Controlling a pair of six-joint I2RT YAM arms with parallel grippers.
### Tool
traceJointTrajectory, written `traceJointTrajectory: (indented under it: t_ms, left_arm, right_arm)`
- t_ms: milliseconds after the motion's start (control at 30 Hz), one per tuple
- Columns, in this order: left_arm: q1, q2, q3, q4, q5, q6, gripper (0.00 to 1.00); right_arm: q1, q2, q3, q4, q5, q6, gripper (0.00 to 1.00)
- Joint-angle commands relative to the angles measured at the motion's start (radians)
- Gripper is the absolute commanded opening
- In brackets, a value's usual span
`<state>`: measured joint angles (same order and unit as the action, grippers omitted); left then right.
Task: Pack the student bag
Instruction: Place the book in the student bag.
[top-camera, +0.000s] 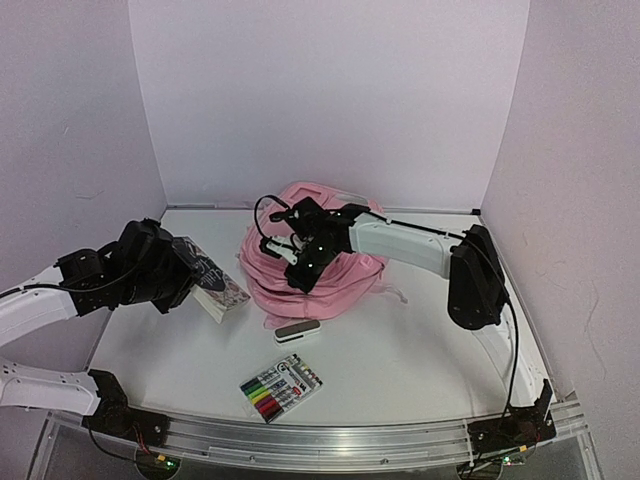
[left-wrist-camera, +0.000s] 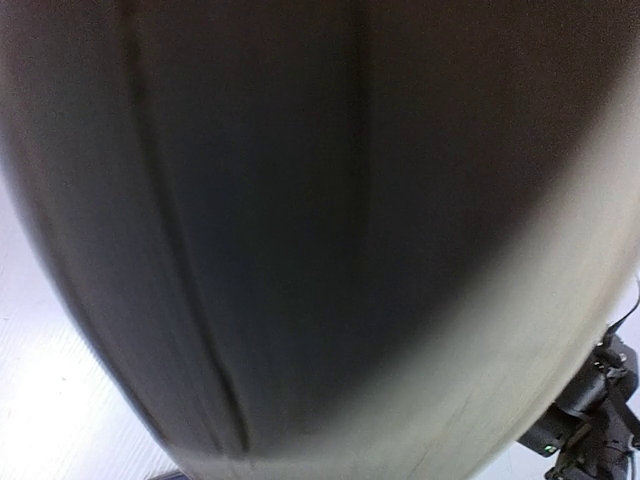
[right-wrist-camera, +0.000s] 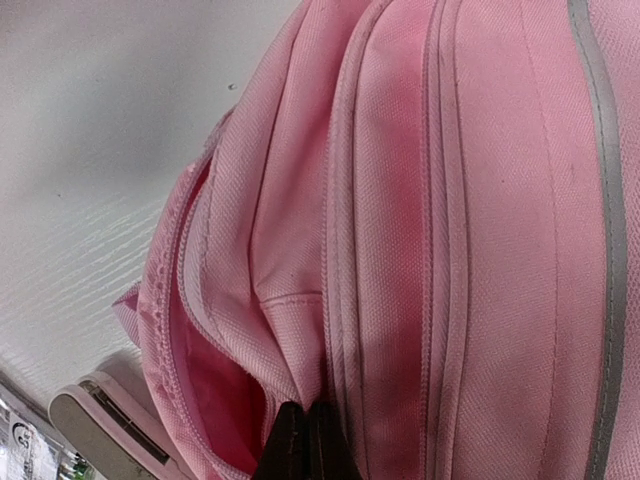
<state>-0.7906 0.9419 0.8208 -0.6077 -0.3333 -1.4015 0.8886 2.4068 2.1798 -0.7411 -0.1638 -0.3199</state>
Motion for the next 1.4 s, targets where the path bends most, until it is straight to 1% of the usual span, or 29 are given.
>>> traceJointTrajectory:
  t_ms: [0,167,333,433,567,667,833,967,1167,1300,1367]
  left_arm:
    - [0.002,0.023,0.013,0.175,0.026,0.046,0.00]
    - [0.002,0.080,-0.011,0.364,0.122,0.101,0.00]
    - [0.002,0.123,-0.081,0.583,0.161,0.073,0.00]
    - [0.001,0.181,-0.085,0.703,0.160,0.084,0.00]
    - [0.013,0.315,-0.031,0.821,0.199,0.100,0.00]
    - [0.031,0.432,-0.004,0.916,0.214,0.060,0.00]
    - [0.076,0.582,0.016,1.123,0.217,-0.008,0.00]
    - [0.111,0.718,0.128,1.180,0.245,-0.005,0.00]
    - [0.129,0.947,0.249,1.228,0.305,-0.109,0.00]
    - [0.127,1.036,0.288,1.263,0.358,-0.192,0.00]
    - [0.120,1.052,0.295,1.237,0.358,-0.217,0.00]
  right_arm:
    - [-0.010,-0.078,0.094,0.001,-0.029,0.044,0.00]
    - [-0.044,-0.118,0.201,0.010,-0.122,0.146,0.00]
    - [-0.116,-0.147,0.297,0.053,-0.246,0.292,0.00]
    - [-0.146,-0.181,0.292,0.116,-0.297,0.365,0.00]
    - [-0.155,-0.214,0.273,0.169,-0.367,0.402,0.00]
    - [-0.155,-0.221,0.266,0.196,-0.406,0.434,0.00]
    - [-0.155,-0.235,0.238,0.218,-0.433,0.456,0.00]
    - [-0.155,-0.260,0.194,0.229,-0.453,0.458,0.00]
    - [-0.155,-0.288,0.146,0.243,-0.472,0.460,0.00]
    - [-0.155,-0.303,0.126,0.248,-0.478,0.458,0.00]
    - [-0.155,-0.306,0.117,0.249,-0.482,0.459,0.00]
